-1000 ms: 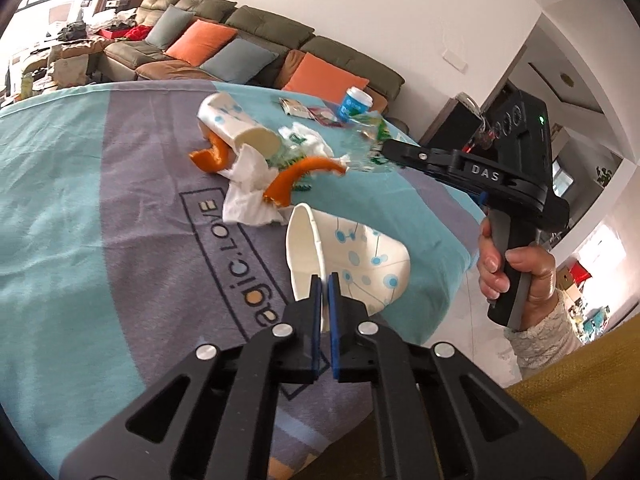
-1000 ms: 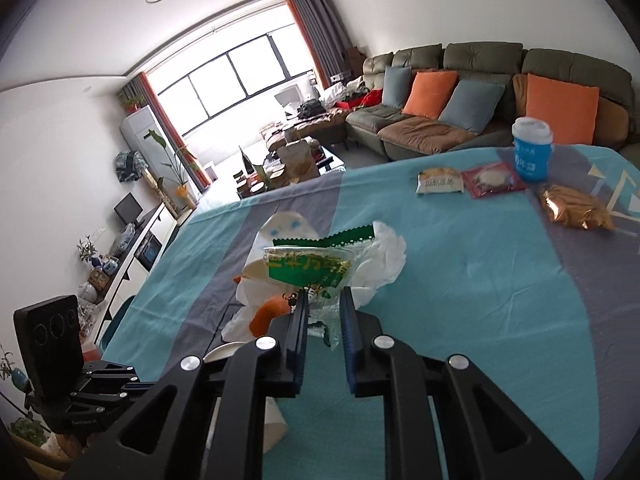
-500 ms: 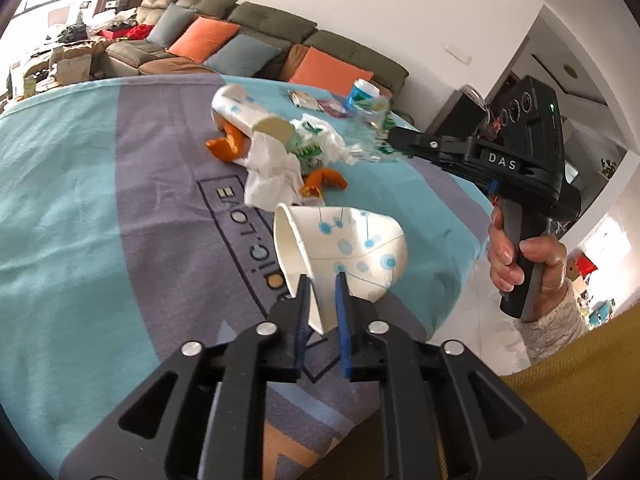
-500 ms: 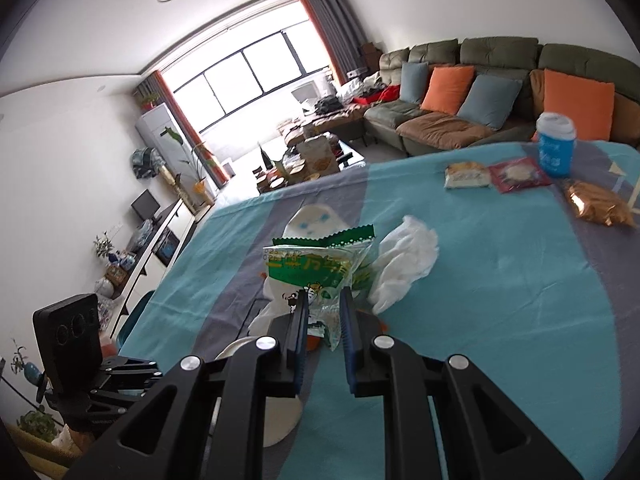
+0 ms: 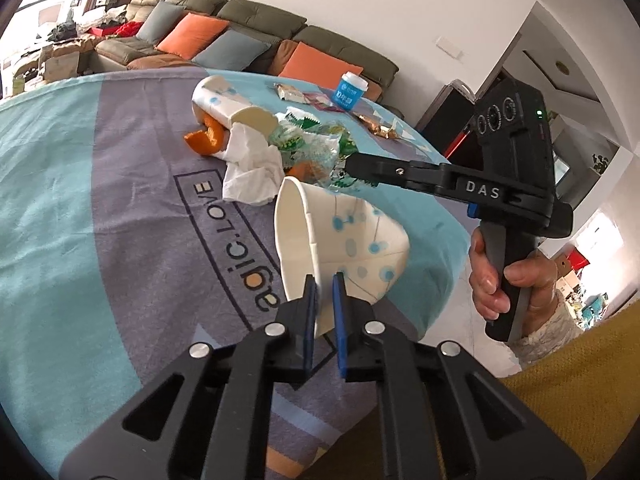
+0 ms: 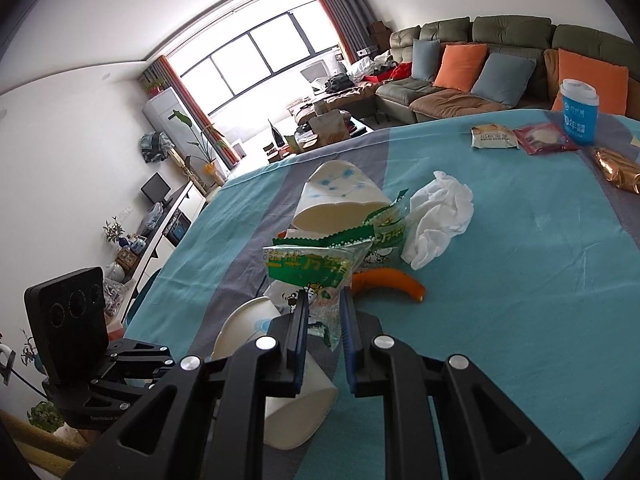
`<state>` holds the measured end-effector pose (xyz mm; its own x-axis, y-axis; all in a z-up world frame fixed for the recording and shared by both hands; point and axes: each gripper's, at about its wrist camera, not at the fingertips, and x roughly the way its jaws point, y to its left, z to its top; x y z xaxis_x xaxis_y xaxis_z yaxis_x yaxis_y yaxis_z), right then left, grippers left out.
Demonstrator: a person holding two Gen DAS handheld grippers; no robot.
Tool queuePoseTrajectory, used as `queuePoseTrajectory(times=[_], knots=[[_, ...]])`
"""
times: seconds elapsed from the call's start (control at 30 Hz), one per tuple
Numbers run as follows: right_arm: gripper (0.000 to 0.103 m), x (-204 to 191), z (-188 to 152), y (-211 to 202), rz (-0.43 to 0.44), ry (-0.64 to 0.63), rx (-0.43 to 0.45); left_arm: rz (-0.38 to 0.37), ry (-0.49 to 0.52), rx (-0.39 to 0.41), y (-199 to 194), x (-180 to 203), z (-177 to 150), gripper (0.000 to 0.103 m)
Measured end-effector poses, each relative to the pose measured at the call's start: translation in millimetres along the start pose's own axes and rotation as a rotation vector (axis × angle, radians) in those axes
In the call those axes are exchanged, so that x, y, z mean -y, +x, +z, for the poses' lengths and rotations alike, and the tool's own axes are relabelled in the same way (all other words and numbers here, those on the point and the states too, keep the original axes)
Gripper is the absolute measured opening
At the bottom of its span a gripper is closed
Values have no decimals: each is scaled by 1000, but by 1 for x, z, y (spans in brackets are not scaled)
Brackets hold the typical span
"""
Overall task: Collect trash
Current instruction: 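Grasp the white paper cup with the left gripper while the right grasps the green snack bag, then carry the paper cup and snack bag to the teal bin and open both grippers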
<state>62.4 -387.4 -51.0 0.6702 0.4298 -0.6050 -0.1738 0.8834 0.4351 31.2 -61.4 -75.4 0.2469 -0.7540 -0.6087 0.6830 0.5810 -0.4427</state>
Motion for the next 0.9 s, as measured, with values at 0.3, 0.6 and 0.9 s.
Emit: queuePoseTrajectory(times=[0.3, 0.6, 0.9], knots=[[14, -14, 13, -5, 48, -39, 25, 46, 11, 78, -38, -1, -1, 4], [14, -58, 27, 23, 150, -113, -4, 183, -54, 157, -99, -26, -15, 4], [14, -125, 36, 68, 263, -231, -76, 321, -142, 254, -165, -53, -35, 4]])
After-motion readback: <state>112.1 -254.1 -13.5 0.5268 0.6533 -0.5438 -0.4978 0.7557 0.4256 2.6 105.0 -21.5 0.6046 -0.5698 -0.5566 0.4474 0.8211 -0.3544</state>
